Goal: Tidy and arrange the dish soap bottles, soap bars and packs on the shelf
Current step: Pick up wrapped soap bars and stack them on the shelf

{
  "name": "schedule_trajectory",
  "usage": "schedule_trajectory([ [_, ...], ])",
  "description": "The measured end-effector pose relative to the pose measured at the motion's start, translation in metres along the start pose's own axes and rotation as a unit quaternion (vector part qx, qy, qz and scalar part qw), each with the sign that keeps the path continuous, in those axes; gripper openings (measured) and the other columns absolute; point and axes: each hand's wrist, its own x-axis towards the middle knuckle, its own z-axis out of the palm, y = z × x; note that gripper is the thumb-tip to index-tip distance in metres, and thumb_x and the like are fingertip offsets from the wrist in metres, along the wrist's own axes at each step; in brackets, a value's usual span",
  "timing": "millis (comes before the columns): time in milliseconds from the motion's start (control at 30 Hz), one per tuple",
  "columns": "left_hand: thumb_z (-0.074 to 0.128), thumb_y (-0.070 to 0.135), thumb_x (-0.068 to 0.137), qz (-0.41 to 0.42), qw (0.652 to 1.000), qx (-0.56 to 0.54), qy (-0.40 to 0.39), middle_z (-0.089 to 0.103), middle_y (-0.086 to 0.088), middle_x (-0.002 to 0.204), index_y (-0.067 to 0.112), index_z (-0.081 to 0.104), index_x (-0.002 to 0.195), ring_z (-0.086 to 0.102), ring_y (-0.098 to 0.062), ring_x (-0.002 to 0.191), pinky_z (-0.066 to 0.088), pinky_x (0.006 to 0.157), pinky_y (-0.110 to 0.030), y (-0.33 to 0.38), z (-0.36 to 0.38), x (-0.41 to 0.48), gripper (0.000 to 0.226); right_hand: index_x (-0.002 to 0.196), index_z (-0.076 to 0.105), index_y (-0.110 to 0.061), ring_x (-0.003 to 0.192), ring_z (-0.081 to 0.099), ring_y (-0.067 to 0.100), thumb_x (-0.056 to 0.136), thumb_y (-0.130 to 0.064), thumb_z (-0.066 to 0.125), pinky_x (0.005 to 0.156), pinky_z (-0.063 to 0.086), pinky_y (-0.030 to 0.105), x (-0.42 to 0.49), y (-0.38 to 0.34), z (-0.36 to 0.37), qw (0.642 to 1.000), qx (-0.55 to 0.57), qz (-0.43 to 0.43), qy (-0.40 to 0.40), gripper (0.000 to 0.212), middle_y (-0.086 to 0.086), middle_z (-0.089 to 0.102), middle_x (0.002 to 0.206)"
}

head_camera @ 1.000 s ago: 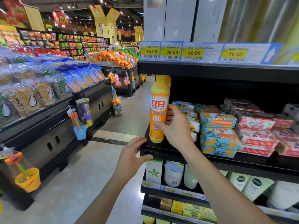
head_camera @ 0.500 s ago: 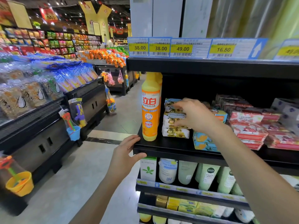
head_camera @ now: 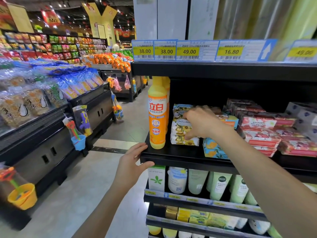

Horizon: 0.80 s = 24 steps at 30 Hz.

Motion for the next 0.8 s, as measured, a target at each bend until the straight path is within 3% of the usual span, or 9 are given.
schedule_trajectory([
  [200,0.084,0.015,0.082,-0.005,1.000,-0.003,0.000,0.053,0.009,0.149,0.021,0.059,0.141,0.046,-0.006,0.135,0.040,0.106,-0.020,0.002,0.000,-0.002,0.065,0.135,0.054,-0.015,0.123,0.055,0.026,0.078,-0.046,0.080,0.116,0.033,0.043,-0.013,-0.009,-0.002,0.999,0.011,-0.008,0.032,0.069,0.007,0.056,0.130],
  [367,0.083,0.017,0.083,-0.005,1.000,0.008,-0.002,0.051,0.008,0.150,0.020,0.059,0.142,0.045,-0.006,0.136,0.041,0.107,-0.023,0.003,0.001,-0.002,0.064,0.140,0.053,-0.019,0.124,0.050,0.027,0.079,-0.046,0.080,0.114,0.027,0.036,-0.042,-0.008,0.001,0.993,0.054,-0.022,0.107,0.072,0.002,0.052,0.130],
  [600,0.082,0.023,0.085,-0.015,0.999,0.033,0.026,0.053,0.008,0.150,0.028,0.060,0.139,0.048,-0.009,0.136,0.042,0.109,-0.027,0.012,0.004,-0.012,0.059,0.148,0.049,-0.019,0.131,0.044,0.024,0.080,-0.041,0.084,0.113,0.025,0.033,-0.091,-0.015,0.011,0.975,0.167,-0.029,0.146,0.079,-0.001,0.050,0.136],
  [700,0.080,0.025,0.087,0.010,0.992,0.036,0.122,0.063,0.010,0.133,0.032,0.067,0.125,0.058,-0.010,0.123,0.051,0.105,-0.034,0.030,0.008,-0.029,0.040,0.146,0.053,-0.017,0.126,0.049,0.026,0.077,-0.032,0.088,0.110,0.032,0.036,-0.109,-0.021,0.025,0.956,0.224,-0.042,0.183,0.080,0.000,0.052,0.132],
  [800,0.073,0.020,0.093,0.022,0.984,-0.091,0.154,0.071,0.017,0.109,0.027,0.070,0.115,0.067,-0.004,0.103,0.057,0.088,-0.023,0.060,0.015,-0.050,0.023,0.142,0.058,-0.016,0.120,0.053,0.027,0.071,-0.028,0.093,0.107,0.043,0.041,-0.123,-0.028,0.042,0.936,0.276,-0.044,0.214,0.080,0.000,0.054,0.128],
])
